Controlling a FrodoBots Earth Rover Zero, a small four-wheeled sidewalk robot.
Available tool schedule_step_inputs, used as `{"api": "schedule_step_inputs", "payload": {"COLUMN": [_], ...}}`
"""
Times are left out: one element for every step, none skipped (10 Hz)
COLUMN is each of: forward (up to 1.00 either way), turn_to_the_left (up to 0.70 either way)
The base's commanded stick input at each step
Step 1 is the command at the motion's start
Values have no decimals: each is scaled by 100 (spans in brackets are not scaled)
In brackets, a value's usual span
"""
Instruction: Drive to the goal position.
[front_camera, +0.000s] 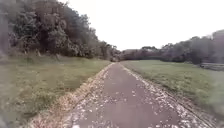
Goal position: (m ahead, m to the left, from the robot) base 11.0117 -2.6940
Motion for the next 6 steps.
{"api": "schedule_step_inputs", "payload": {"forward": [70, 70, 70, 70, 70, 70], "turn_to_the_left": [0, 0, 0, 0, 0, -24]}}
